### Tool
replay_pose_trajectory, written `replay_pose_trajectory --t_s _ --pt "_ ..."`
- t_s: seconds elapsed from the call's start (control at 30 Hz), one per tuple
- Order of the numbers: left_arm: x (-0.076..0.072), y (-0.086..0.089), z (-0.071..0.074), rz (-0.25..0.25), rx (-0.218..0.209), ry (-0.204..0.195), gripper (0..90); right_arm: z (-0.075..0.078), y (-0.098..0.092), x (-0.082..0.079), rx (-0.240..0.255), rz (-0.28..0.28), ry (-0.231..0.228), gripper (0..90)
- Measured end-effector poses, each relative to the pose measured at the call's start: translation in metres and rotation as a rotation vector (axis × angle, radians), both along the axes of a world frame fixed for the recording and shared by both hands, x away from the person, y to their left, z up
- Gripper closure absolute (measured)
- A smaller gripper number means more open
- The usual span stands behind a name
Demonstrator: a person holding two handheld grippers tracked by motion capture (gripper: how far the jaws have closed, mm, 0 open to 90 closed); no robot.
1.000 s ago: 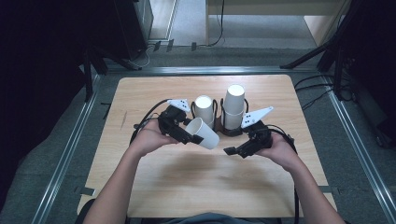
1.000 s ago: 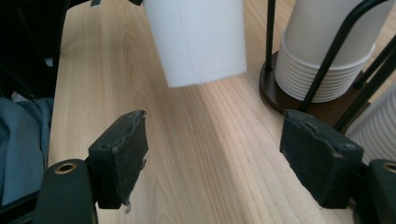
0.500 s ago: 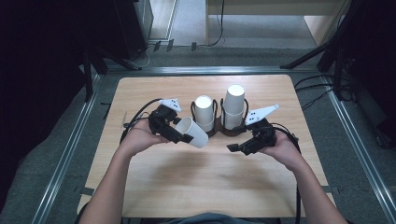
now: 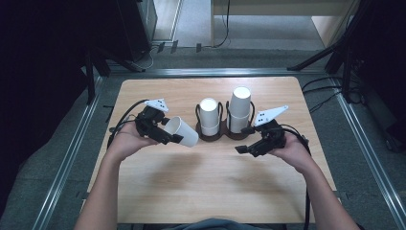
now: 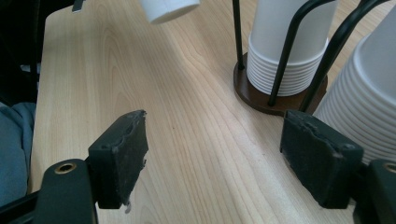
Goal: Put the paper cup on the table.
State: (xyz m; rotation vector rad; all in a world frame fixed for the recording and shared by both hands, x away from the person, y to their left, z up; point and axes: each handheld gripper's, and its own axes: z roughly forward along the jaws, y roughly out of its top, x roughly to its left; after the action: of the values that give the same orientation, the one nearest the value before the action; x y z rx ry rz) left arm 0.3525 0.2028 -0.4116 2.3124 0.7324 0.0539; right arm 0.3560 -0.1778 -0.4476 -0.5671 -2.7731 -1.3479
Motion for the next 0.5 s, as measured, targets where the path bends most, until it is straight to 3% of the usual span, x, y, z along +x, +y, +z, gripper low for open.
replay_pose_trajectory --t_s 0.5 --pt "0.004 0.042 -0.002 0.098 -0.007 0.012 22.9 -0.001 -0.002 0.0 -0.007 -0.001 0.001 23.3"
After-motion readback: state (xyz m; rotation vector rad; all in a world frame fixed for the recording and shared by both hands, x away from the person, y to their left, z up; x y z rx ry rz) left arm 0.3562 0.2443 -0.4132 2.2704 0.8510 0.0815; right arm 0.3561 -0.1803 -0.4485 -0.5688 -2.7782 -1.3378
